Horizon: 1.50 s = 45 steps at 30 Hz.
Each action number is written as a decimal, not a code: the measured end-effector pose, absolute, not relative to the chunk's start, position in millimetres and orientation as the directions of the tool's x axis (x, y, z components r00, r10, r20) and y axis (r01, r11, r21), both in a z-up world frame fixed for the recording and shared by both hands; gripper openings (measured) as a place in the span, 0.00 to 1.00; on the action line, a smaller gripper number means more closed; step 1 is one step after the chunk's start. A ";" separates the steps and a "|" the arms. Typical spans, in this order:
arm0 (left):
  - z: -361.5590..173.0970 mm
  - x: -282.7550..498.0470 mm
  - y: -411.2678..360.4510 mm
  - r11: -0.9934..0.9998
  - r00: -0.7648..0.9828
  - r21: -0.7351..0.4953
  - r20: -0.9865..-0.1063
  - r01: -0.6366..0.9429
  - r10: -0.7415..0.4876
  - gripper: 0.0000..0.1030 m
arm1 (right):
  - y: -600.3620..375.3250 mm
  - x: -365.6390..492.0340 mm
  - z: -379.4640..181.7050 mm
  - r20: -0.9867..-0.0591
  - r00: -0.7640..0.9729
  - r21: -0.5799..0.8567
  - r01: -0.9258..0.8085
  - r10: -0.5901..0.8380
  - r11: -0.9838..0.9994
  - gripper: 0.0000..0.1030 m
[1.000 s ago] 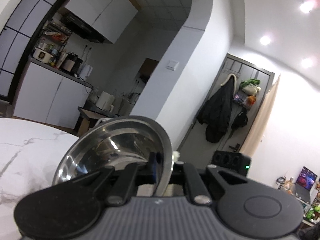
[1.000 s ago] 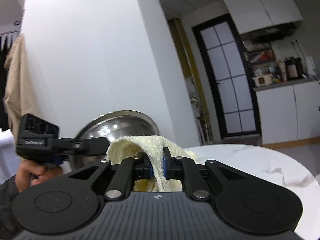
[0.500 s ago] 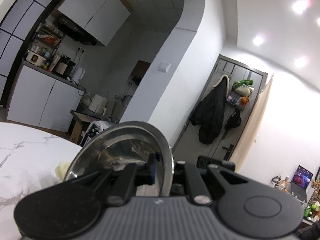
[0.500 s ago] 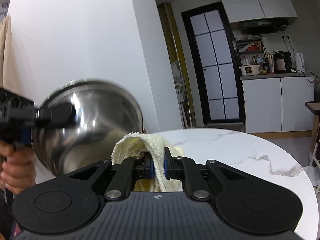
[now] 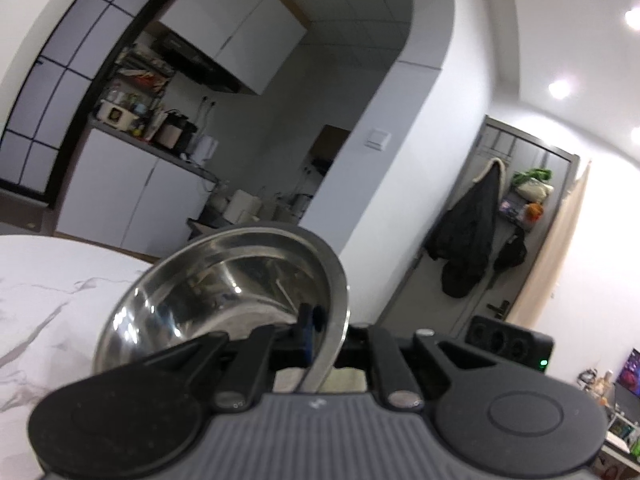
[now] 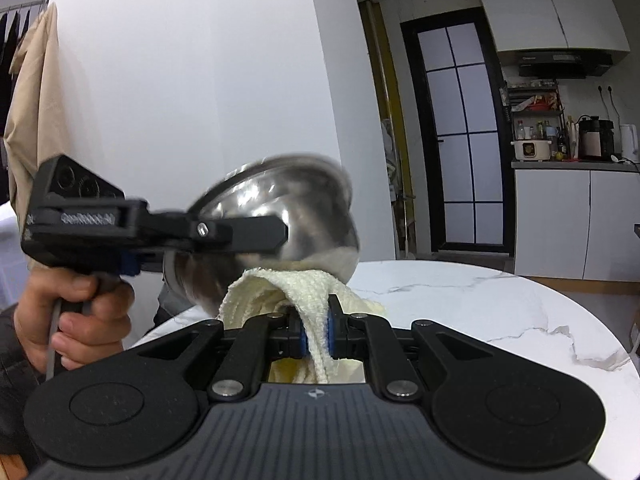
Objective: Clean bowl
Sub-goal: 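Rotate the bowl with the left gripper while the right gripper wipes its outer wall with the towel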
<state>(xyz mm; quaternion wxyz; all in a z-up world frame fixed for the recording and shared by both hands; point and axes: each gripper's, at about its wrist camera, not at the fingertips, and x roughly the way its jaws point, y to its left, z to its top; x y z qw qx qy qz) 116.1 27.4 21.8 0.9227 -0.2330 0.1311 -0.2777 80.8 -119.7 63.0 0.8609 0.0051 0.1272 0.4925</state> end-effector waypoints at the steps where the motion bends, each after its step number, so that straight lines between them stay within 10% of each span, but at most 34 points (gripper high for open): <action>1: 21.9 116.7 27.9 0.737 0.812 -0.506 -0.114 0.449 -0.573 0.07 | -121.7 80.8 65.4 -0.195 0.495 0.137 -0.841 0.847 0.523 0.11; 29: 9.6 115.0 66.8 0.547 0.818 -0.705 0.082 0.452 -0.569 0.08 | -69.3 64.7 59.1 -0.255 0.511 0.052 -0.840 0.821 0.540 0.11; 45: 12.5 121.9 58.6 0.517 0.758 -0.710 0.037 0.479 -0.652 0.07 | -95.9 68.3 73.7 -0.092 0.633 0.115 -0.760 0.769 0.639 0.11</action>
